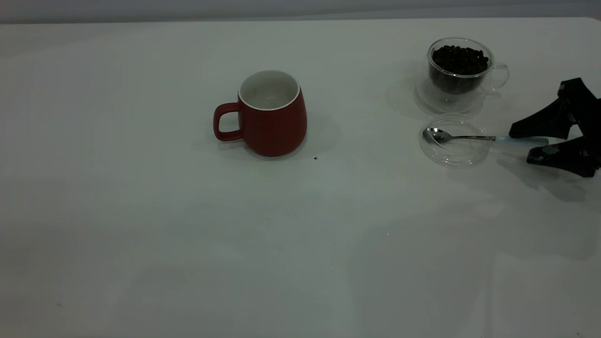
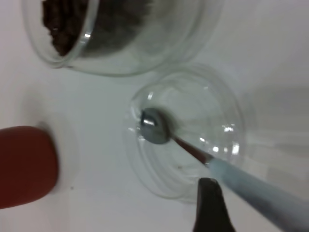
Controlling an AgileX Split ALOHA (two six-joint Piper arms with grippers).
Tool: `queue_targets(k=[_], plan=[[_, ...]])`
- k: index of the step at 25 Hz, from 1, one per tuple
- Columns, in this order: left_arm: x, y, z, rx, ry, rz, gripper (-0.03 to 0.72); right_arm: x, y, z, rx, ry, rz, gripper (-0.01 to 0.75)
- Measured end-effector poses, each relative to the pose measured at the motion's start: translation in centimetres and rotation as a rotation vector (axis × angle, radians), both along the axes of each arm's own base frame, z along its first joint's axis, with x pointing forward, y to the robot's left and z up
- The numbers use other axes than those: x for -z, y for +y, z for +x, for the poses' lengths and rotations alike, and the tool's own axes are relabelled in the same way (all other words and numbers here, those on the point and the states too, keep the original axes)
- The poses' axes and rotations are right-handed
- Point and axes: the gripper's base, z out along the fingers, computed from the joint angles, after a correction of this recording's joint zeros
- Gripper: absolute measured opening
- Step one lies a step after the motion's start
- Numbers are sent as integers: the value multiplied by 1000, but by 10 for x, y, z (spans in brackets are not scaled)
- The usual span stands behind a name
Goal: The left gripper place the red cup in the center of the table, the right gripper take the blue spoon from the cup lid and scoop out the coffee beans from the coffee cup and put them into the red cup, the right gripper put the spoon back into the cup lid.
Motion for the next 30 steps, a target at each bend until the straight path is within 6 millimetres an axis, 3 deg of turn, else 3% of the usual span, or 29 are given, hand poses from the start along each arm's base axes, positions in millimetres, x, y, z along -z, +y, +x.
queue_targets(k=[8, 22, 25, 30], plan=[[0, 0, 0, 0, 0, 0, 587, 0, -1, 1, -5, 5, -35, 537], [0, 0, 0, -1, 0, -1, 587, -38, -12, 15, 5, -77, -162, 538], [0, 0, 0, -1, 0, -1, 587, -61, -20, 17, 26, -100, -261, 538], [0, 0, 0, -1, 0, -1, 587, -147, -27, 26, 88, -306, -360, 538]])
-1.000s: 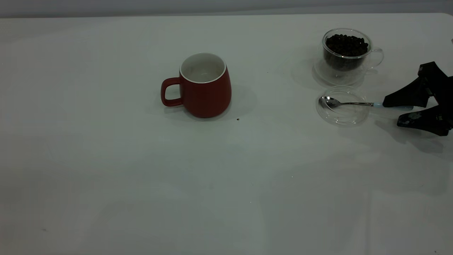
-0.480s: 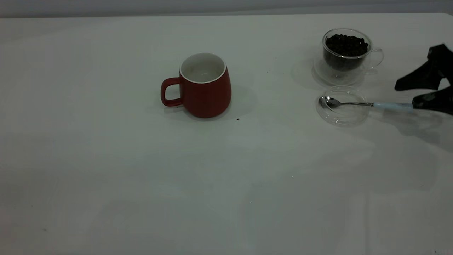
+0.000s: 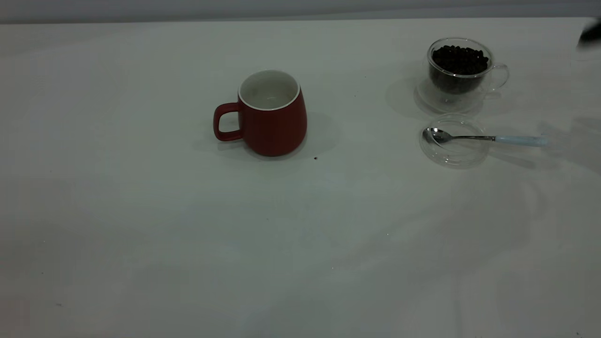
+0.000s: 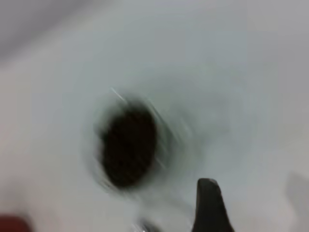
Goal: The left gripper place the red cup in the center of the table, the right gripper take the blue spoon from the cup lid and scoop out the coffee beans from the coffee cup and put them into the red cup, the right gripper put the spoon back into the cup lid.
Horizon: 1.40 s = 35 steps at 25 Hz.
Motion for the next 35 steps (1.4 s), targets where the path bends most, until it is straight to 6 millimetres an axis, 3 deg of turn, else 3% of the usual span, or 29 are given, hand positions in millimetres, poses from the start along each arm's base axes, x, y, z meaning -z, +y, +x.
queue_targets(k=[3, 6, 10, 13, 16, 21, 23, 29, 35], plan=[[0, 0, 0, 0, 0, 0, 587, -52, 7, -4, -10, -129, 25, 538], [0, 0, 0, 0, 0, 0, 587, -102, 33, -19, -151, -220, 50, 538], [0, 0, 0, -1, 0, -1, 587, -156, 87, -65, -481, -236, 25, 538], [0, 0, 0, -1, 0, -1, 587, -176, 112, -107, -652, -132, -50, 538], [0, 0, 0, -1, 0, -1, 587, -184, 111, -142, -652, 34, -177, 526], [0, 0, 0, -1, 0, -1, 587, -184, 83, -194, -380, 252, -355, 501], [0, 0, 0, -1, 0, -1, 587, -175, 72, -218, -281, 298, -425, 495], [0, 0, 0, -1, 0, -1, 587, -145, 61, -278, -145, 245, -470, 493], [0, 0, 0, -1, 0, -1, 587, -150, 60, -301, -83, 9, -479, 493]])
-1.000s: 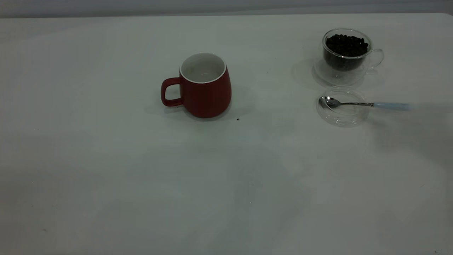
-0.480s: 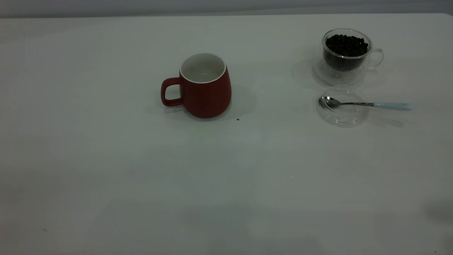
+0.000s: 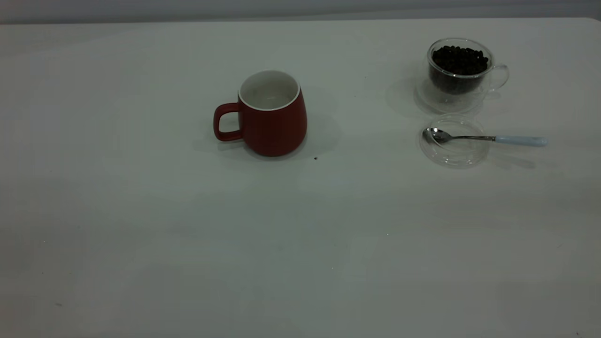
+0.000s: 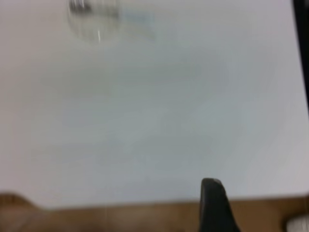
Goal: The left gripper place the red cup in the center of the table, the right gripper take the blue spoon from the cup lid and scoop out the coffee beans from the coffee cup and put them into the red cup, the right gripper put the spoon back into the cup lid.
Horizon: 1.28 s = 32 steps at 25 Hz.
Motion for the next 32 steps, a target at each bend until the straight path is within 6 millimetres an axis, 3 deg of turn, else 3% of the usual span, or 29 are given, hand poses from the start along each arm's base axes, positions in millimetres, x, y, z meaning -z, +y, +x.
queue_targets(k=[9, 17, 32], plan=[[0, 0, 0, 2, 0, 2, 587, 4, -1, -17, 14, -74, -1, 493], [0, 0, 0, 2, 0, 2, 587, 3, -2, -49, 26, -285, 1, 493], [0, 0, 0, 1, 0, 2, 587, 3, -2, -50, 15, -287, -3, 493]])
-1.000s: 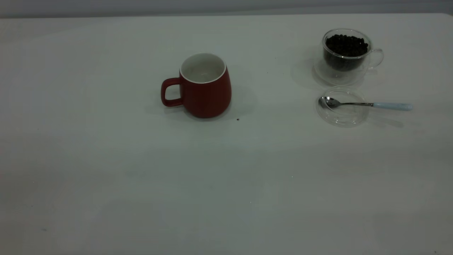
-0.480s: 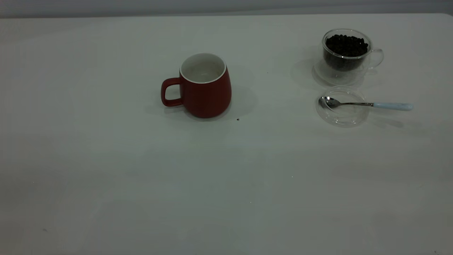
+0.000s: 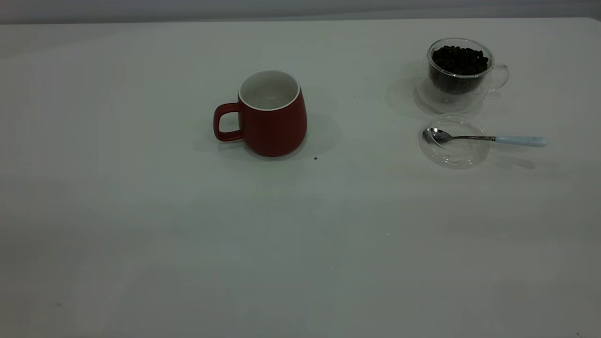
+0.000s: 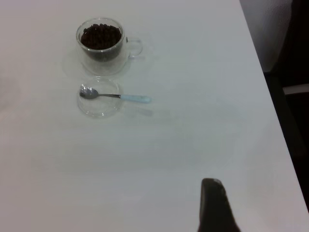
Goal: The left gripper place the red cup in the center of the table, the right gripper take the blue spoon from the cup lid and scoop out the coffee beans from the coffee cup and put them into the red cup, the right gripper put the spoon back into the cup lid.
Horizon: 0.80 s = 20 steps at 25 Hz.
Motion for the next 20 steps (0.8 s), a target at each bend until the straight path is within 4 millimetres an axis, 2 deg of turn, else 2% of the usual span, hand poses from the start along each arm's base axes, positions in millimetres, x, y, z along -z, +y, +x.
queue_targets(k=[6, 11, 20], plan=[[0, 0, 0, 0, 0, 0, 587, 0, 0, 0, -7, 0, 2, 493], [0, 0, 0, -1, 0, -1, 587, 0, -1, 0, -101, 0, 3, 493], [0, 0, 0, -1, 0, -2, 587, 0, -1, 1, -108, 0, 3, 492]])
